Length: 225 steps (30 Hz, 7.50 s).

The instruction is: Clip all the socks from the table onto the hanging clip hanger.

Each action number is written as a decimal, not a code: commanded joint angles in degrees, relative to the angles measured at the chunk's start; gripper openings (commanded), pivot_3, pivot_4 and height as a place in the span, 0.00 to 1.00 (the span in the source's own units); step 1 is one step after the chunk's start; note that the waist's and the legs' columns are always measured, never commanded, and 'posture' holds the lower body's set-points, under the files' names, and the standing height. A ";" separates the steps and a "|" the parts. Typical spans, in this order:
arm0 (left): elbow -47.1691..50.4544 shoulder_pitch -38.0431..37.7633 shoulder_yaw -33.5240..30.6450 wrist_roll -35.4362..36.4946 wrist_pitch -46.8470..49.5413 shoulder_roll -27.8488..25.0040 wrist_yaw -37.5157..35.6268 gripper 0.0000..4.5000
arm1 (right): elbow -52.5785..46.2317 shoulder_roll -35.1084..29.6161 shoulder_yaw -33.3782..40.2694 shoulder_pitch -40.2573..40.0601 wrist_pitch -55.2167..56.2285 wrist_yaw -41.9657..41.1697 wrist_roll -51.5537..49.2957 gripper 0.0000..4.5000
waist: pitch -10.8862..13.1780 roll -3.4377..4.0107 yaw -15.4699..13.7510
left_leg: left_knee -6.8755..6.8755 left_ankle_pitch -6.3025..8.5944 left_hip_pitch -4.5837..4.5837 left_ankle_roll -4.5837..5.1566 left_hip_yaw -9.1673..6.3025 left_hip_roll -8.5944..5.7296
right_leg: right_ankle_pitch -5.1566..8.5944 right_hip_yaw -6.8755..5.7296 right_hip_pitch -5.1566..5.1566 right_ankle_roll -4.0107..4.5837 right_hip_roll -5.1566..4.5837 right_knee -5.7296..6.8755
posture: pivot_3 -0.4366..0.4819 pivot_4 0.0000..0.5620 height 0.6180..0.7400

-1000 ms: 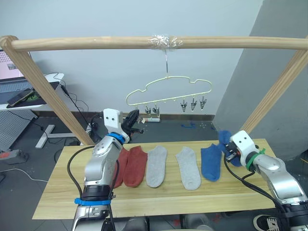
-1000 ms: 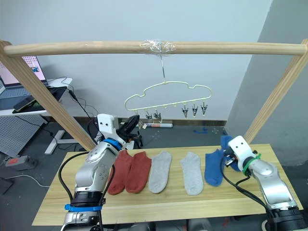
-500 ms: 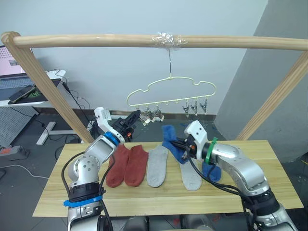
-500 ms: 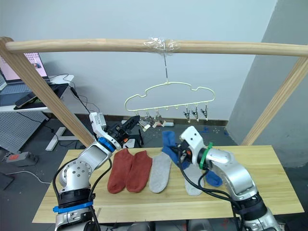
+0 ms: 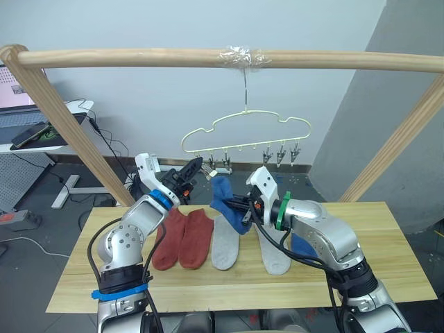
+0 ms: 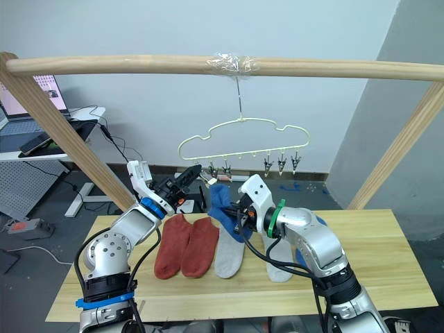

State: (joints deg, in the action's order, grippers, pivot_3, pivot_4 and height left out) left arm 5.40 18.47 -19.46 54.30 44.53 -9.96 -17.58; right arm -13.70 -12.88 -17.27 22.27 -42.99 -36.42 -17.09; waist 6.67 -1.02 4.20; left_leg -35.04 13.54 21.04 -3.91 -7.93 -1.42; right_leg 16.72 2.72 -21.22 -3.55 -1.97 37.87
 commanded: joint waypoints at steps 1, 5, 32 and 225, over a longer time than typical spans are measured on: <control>3.09 0.07 0.05 1.85 -0.10 0.07 -0.08 0.00 | -0.34 1.05 -0.59 2.15 0.44 -0.39 -0.80 0.02 | 0.01 0.01 0.00 | 0.00 0.00 0.00 0.00 0.01 0.00 | 0.00 0.00 0.00 0.00 0.00 0.00 | 0.43 0.15 1.00; 3.41 -0.24 0.56 1.69 -0.03 -0.12 -0.25 0.00 | 0.74 2.17 -0.24 3.04 0.73 0.03 -0.86 0.02 | 0.01 0.01 -0.11 | 0.00 0.00 0.00 0.00 0.00 0.01 | 0.00 -0.01 -0.03 0.00 0.01 0.02 | 0.44 0.15 1.00; 5.00 -2.35 -0.44 1.21 -1.85 -5.80 -2.46 0.89 | 12.46 11.96 2.10 6.14 3.75 4.72 -1.31 0.00 | 0.03 0.04 -0.80 | 0.02 0.01 0.11 -0.01 0.02 0.04 | -0.02 0.00 -0.18 0.05 0.01 0.04 | 0.44 0.15 1.00; -7.68 7.98 -7.13 23.84 12.97 3.02 17.81 0.06 | 12.03 -8.75 -8.41 6.67 53.60 2.57 42.92 0.01 | 1.03 -0.25 0.36 | -0.18 -0.13 -0.03 -0.31 0.11 0.13 | -0.27 0.09 -0.01 0.48 0.15 0.12 | 0.39 0.18 1.00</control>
State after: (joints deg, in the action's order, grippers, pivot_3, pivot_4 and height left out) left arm -3.46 26.17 -26.83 76.56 58.11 -6.52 0.63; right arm -0.69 -21.96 -26.08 27.74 9.59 -34.35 25.89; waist 7.70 -1.27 4.56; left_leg -35.21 13.41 21.01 -4.22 -7.82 -1.29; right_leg 16.45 2.82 -21.23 -3.07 -1.82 37.98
